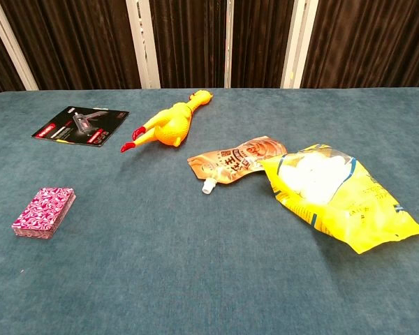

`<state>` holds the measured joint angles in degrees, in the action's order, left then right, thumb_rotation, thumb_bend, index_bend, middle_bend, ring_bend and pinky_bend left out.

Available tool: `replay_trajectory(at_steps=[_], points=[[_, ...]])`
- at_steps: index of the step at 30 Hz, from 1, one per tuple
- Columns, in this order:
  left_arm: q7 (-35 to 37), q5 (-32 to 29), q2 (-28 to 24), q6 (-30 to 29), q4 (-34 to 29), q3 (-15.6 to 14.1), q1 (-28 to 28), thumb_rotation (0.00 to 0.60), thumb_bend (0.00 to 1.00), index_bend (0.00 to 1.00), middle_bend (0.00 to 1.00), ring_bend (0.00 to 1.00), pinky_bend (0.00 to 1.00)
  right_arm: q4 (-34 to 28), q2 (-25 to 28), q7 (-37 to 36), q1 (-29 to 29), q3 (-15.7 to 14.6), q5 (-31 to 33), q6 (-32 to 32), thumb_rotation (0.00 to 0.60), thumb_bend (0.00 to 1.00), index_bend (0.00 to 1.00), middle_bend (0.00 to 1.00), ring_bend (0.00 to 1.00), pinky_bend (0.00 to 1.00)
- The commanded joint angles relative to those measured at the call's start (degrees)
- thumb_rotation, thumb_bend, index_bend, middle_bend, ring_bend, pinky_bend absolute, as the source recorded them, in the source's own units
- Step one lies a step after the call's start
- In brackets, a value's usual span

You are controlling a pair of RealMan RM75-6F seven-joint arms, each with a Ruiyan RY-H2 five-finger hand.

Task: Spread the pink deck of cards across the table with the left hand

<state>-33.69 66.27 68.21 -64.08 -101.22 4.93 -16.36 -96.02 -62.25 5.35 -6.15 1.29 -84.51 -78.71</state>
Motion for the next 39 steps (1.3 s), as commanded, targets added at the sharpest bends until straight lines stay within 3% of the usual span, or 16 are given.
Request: replay_trajectory(at_steps=[1,6,15,27,30,33,39], points=[[-5.8,-7.8,3.3,4.1,-0.4,2.0,-4.7,0.600,0.15,0.07,0.00,0.00,0.00,0.0,0.0,-0.1,0.0,-0.1,-0.1,0.1,0.600,0.36,0.00,0.00,0.00,0.02],[-11.7,-15.6,6.7,5.2,0.4,2.8,-8.9,0.600,0.16,0.13,0.00,0.00,0.00,0.0,0.0,-0.2,0.0,-0.1,-0.1,0.2,0.600,0.36,0.00,0.00,0.00,0.02],[-18.6,-26.6,12.0,4.6,1.9,3.2,-15.4,0.600,0.19,0.14,0.00,0.00,0.00,0.0,0.2,-0.8,-0.1,0.0,-0.1,0.3,0.600,0.36,0.00,0.00,0.00,0.02],[-22.5,-33.8,16.1,2.7,3.8,2.3,-20.7,0.600,0.21,0.15,0.00,0.00,0.00,-0.1,0.3,-1.1,-0.1,0.0,-0.1,0.3,0.600,0.36,0.00,0.00,0.00,0.02],[-22.9,-35.1,17.0,2.2,4.3,1.8,-21.6,0.600,0.28,0.25,0.00,0.00,0.00,-0.1,0.3,-1.2,-0.1,0.0,-0.1,0.2,0.600,0.36,0.00,0.00,0.00,0.02],[-22.4,-35.3,17.5,1.5,4.5,1.4,-22.0,0.600,0.39,0.42,0.00,0.00,0.00,-0.1,0.4,-1.3,-0.1,0.0,-0.2,0.1,0.600,0.36,0.00,0.00,0.00,0.02],[-18.1,-31.1,17.2,0.5,3.4,1.3,-21.4,0.600,0.43,0.50,0.00,0.00,0.00,0.1,0.3,-1.3,-0.1,0.0,-0.3,0.1,0.600,0.36,0.00,0.00,0.00,0.02]])
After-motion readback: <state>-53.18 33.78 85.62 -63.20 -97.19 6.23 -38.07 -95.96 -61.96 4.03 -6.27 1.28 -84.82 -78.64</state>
